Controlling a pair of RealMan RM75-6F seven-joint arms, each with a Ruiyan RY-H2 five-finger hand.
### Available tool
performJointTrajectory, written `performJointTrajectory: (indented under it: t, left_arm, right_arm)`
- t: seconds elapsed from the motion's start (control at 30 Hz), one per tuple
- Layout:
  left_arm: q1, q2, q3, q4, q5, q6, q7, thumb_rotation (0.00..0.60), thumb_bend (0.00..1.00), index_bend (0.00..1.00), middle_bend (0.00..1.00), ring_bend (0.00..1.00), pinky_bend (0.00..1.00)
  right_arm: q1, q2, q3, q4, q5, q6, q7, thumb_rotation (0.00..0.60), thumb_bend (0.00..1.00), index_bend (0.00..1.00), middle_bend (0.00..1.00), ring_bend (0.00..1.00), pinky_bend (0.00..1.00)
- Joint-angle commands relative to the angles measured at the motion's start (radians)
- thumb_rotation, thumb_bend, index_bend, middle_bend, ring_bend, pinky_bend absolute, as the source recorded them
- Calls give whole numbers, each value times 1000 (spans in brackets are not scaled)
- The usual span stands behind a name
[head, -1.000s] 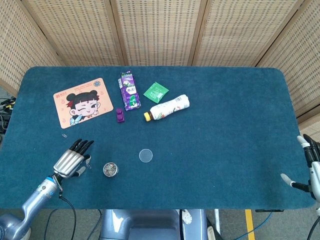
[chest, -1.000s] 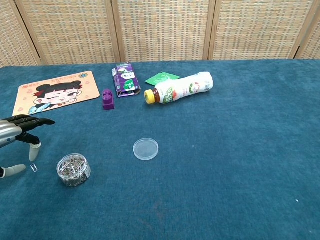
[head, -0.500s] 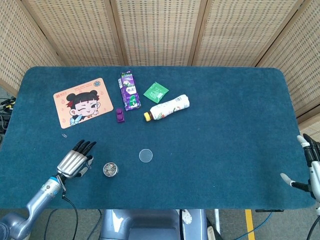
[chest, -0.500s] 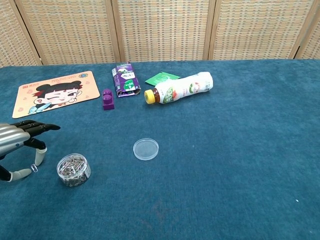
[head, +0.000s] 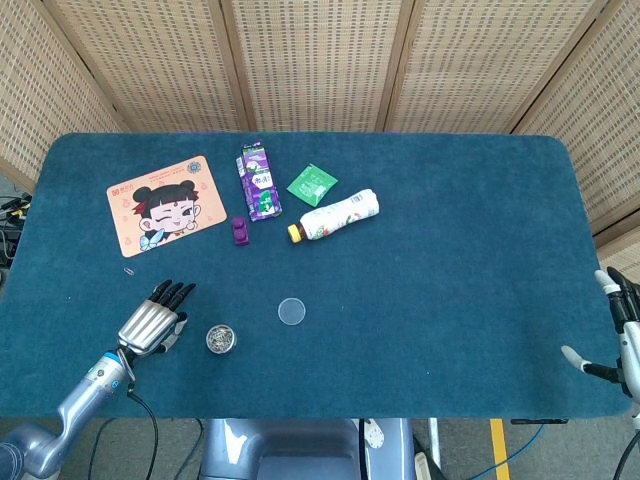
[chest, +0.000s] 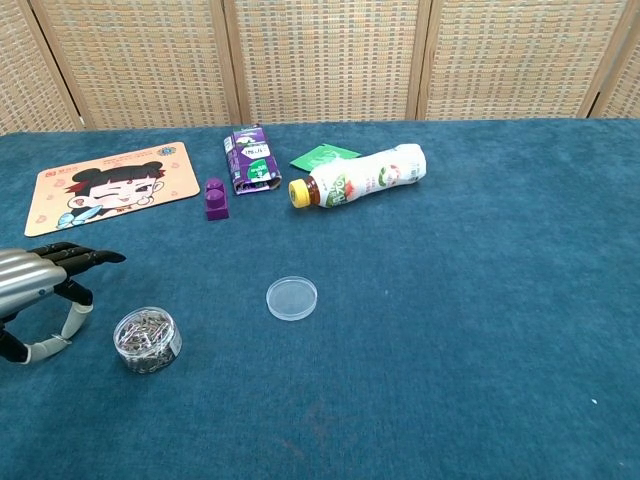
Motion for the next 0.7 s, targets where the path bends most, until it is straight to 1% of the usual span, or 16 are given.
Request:
performJointTrajectory:
  t: [0.03, 0.33, 0.4, 0.43, 0.53, 0.7]
  left_arm:
    - [1, 1, 1, 0, -3, -3, 4, 600, 450, 669, 0, 0, 0]
    - [5, 7, -1, -3, -8, 1, 4, 600, 468, 683, 0, 0, 0]
    - [7, 18, -11, -16, -7, 24, -14, 600, 471, 685, 0, 0, 0]
    - [9, 41, -32, -48, -2, 70, -39, 600, 472, 685, 0, 0, 0]
    - [4, 97, -53, -125, 15, 120, -64, 600, 473, 685, 0, 0, 0]
    - [-12, 150, -75, -226, 28, 142, -48, 600, 474, 685, 0, 0, 0]
  right_arm:
    - [0, 0, 0, -1, -1, 1, 0, 600, 0, 0, 0, 0, 0]
    - [0, -1, -1, -2, -1, 0, -5, 600, 0, 0, 0, 0, 0]
    - [0, -1, 0, -2, 0, 1, -5, 600, 0, 0, 0, 0, 0]
    - [0, -1, 1, -2, 1, 1, -4, 600, 0, 0, 0, 0, 0]
    - [0, 0, 1, -2, 0, 1, -3, 600, 0, 0, 0, 0, 0]
    - [0, 1, 1, -4, 0, 1, -2, 600, 0, 0, 0, 0, 0]
